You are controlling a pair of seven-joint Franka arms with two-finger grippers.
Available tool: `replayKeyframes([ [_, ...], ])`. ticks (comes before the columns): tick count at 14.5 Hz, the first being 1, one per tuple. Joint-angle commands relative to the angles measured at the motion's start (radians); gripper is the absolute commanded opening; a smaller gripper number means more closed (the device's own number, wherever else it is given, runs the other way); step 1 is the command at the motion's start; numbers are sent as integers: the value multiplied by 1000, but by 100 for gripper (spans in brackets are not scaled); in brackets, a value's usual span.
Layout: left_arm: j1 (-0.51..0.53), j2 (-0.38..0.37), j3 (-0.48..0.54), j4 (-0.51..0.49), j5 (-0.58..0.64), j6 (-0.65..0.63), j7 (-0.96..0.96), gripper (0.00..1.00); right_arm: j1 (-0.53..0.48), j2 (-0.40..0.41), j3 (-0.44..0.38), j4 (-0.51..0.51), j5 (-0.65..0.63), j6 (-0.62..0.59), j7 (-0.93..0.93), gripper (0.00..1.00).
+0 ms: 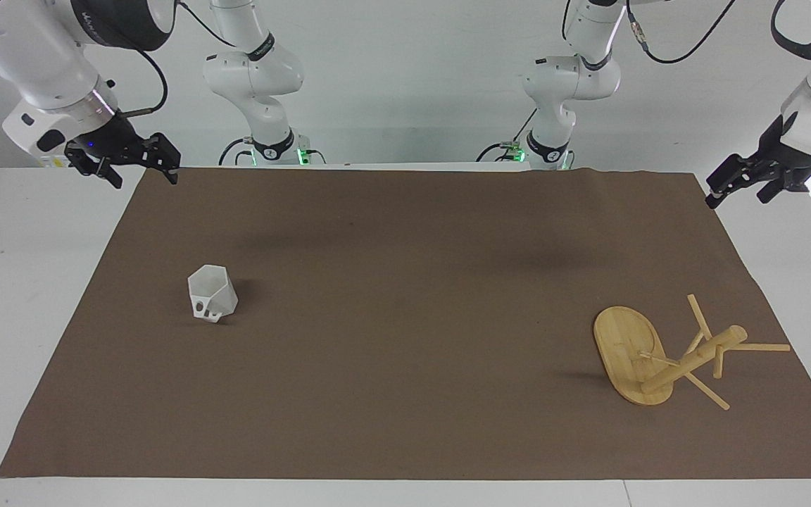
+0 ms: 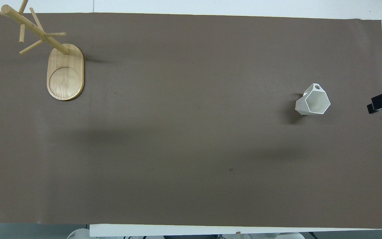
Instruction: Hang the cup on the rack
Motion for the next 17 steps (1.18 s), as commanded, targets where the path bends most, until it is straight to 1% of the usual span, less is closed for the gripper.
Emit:
replayKeyframes([
  [1,-2,-18,2,-19,10,-11,11,100,-3,5,7,10,-12,-6,19,100],
  [6,-2,-18,2,-19,10,-11,10,100,-12,-1,5,-1,-4,-9,12,100],
  [8,-1,-18,2,-19,10,-10,10,100,-7,-7,5,-5,-1,-17,-49,100],
  [9,-1,-18,2,-19,10,-11,10,100,-13,-7,5,-5,6,-9,-127,100],
  [11,-1,-18,2,-19,10,-11,10,100,-29,-6,2,-16,17,36,-354,100],
  [13,-1,-18,2,-19,10,-11,10,100,-75,0,2,-27,40,84,-585,100],
  [15,-1,-18,2,-19,10,-11,10,100,-165,32,1,-35,168,130,-831,100],
  [17,-1,-18,2,-19,10,-11,10,100,-226,83,-1,-32,264,149,-1038,100],
])
